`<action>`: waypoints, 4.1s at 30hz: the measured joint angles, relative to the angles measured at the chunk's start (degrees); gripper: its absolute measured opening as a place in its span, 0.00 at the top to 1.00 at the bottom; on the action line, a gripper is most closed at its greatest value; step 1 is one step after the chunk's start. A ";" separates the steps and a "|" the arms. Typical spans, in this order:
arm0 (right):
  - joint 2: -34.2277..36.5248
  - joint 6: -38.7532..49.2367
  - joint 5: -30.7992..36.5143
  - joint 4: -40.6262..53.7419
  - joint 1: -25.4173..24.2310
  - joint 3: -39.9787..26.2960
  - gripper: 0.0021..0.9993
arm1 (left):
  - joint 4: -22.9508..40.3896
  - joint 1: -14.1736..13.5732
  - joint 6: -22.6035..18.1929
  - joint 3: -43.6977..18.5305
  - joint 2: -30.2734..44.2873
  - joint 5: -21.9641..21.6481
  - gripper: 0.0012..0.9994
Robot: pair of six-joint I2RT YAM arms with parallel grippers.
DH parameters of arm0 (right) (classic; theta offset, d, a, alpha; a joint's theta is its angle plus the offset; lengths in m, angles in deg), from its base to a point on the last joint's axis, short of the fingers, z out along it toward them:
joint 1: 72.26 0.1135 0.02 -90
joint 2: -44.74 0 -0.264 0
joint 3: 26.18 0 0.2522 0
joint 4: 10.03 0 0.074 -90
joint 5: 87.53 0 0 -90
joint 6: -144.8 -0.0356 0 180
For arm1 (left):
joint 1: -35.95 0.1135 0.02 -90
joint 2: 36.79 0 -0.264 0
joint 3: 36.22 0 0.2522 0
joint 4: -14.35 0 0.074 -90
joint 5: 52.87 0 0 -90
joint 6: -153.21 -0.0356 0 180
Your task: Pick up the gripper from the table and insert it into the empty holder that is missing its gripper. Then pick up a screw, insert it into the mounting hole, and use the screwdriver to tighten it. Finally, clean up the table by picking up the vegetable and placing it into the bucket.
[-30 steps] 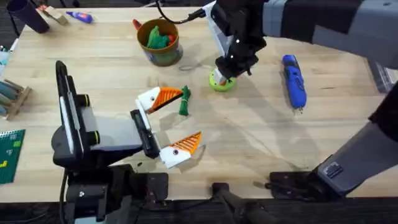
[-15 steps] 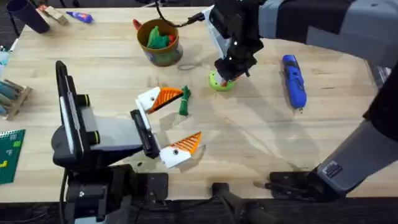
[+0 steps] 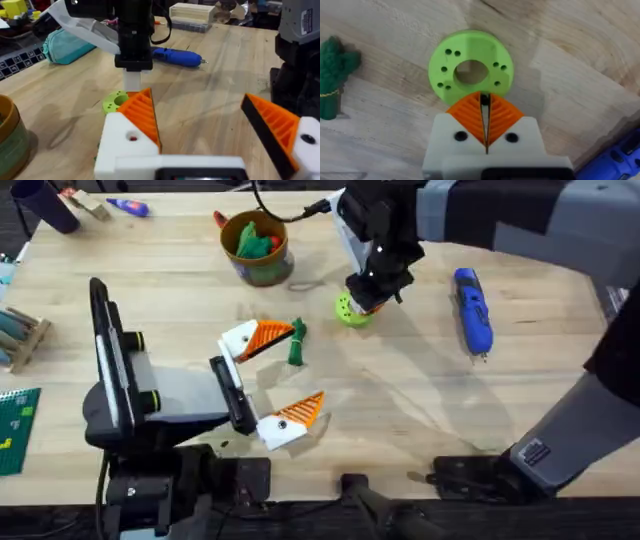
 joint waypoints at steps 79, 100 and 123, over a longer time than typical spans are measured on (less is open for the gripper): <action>-9.47 22.75 -16.53 13.74 24.10 -28.28 1.00 | 0.00 0.00 0.01 0.00 0.00 0.01 0.01; -6.28 23.45 -16.52 15.32 25.83 -28.28 1.00 | 0.00 0.00 0.00 0.00 0.00 0.01 0.01; -5.74 24.93 -6.38 18.41 29.88 -32.70 1.00 | 0.00 0.00 0.00 0.00 0.00 0.01 0.01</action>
